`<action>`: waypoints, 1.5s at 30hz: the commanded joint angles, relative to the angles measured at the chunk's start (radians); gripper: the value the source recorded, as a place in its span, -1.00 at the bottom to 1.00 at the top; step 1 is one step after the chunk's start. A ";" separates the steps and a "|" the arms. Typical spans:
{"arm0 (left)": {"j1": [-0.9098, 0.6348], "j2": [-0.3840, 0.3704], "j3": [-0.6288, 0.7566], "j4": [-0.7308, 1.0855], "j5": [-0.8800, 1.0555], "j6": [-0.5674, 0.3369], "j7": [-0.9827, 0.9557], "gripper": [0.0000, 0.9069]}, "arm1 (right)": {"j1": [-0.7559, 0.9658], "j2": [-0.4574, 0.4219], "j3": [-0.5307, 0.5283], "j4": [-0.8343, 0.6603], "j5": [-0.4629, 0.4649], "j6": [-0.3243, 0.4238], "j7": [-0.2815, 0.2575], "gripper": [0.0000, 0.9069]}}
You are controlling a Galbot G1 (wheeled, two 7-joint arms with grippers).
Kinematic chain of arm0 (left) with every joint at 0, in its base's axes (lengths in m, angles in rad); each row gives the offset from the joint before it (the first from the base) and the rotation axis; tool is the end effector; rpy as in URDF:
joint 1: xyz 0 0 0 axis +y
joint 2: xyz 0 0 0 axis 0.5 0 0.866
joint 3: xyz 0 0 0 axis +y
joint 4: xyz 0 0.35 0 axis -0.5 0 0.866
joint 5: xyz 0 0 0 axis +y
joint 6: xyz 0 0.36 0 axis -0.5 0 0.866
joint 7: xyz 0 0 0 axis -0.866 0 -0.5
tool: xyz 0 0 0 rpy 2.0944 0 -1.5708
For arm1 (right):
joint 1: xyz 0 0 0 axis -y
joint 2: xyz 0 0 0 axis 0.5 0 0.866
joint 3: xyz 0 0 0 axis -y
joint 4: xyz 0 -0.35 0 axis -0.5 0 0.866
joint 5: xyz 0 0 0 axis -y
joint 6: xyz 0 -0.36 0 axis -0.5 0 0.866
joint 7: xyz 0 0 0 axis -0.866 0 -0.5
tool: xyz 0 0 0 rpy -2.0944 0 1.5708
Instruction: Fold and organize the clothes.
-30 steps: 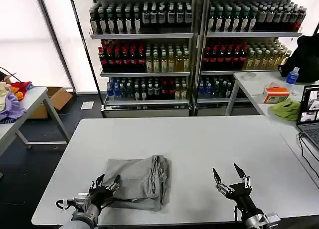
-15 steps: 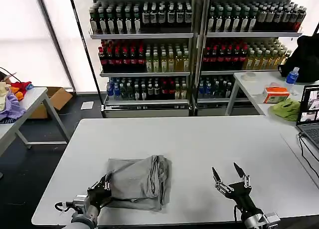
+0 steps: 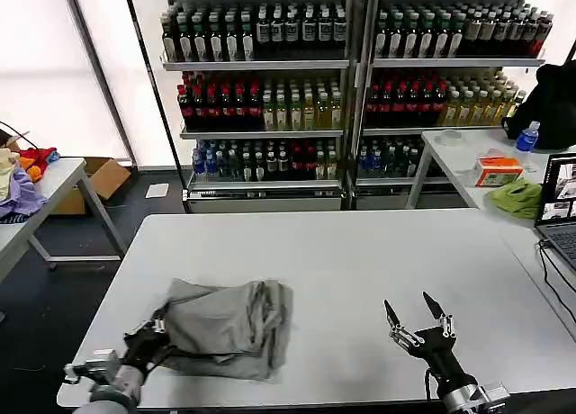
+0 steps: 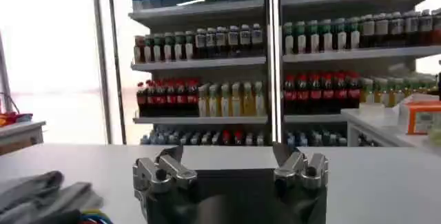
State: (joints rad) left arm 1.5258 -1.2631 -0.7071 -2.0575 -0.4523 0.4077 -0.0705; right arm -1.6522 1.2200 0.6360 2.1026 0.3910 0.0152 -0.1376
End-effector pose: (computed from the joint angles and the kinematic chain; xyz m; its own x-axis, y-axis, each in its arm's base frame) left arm 0.2061 0.1103 -0.2821 -0.9301 -0.0434 0.3646 -0.0740 0.9948 -0.0705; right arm 0.1710 -0.0902 -0.2949 -0.9746 -0.2188 0.0472 -0.2167 0.9752 0.0451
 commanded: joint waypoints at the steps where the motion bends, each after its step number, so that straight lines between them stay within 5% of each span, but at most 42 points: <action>1: 0.005 0.325 -0.453 0.117 -0.199 0.024 0.102 -0.98 | 0.004 -0.004 -0.001 0.000 0.017 0.002 0.001 1.00; 6: 0.004 0.437 -0.519 0.078 -0.296 0.092 0.101 -0.98 | 0.003 -0.002 -0.005 0.017 0.022 0.000 -0.001 1.00; 10: -0.028 0.437 -0.439 -0.085 -0.458 0.165 0.015 -0.98 | -0.004 -0.004 -0.002 0.029 0.021 -0.003 0.002 1.00; 14: -0.064 0.347 -0.100 -0.278 -0.468 0.170 -0.031 -0.98 | -0.017 -0.008 0.009 0.039 0.016 -0.003 0.001 1.00; 20: -0.199 0.219 0.453 -0.130 -0.314 0.169 -0.069 -0.98 | -0.035 0.008 0.014 0.067 -0.007 -0.008 0.004 1.00; 27: -0.430 0.029 0.725 0.095 -0.377 0.170 -0.235 -0.98 | -0.043 0.032 -0.005 0.097 -0.050 -0.057 0.014 1.00; 31: -0.527 -0.041 0.750 0.202 -0.444 0.169 -0.309 -0.98 | -0.027 0.037 -0.045 0.098 -0.100 -0.165 0.047 1.00; 32: -0.543 -0.058 0.744 0.220 -0.463 0.168 -0.324 0.07 | -0.021 0.033 -0.052 0.097 -0.100 -0.186 0.058 1.00; 33: -0.550 -0.070 0.729 0.224 -0.474 0.169 -0.340 0.69 | -0.005 0.014 -0.106 0.093 -0.063 -0.241 0.106 1.00; 34: -0.551 -0.076 0.719 0.220 -0.493 0.169 -0.343 1.00 | 0.015 0.003 -0.122 0.090 -0.053 -0.273 0.135 1.00; 39: -0.516 -0.066 0.624 0.109 -0.629 0.161 -0.346 1.00 | 0.166 -0.042 -0.310 0.042 0.154 -0.434 0.276 1.00; 45: -0.421 -0.002 0.463 -0.092 -0.695 0.150 -0.278 1.00 | 0.438 -0.001 -0.555 -0.084 0.263 -0.495 0.370 1.00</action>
State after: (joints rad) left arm 1.0908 -1.2578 -0.1607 -1.9824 -0.9921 0.5597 -0.3416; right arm -1.5385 1.2093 0.4240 2.1458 0.4564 -0.2800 0.0462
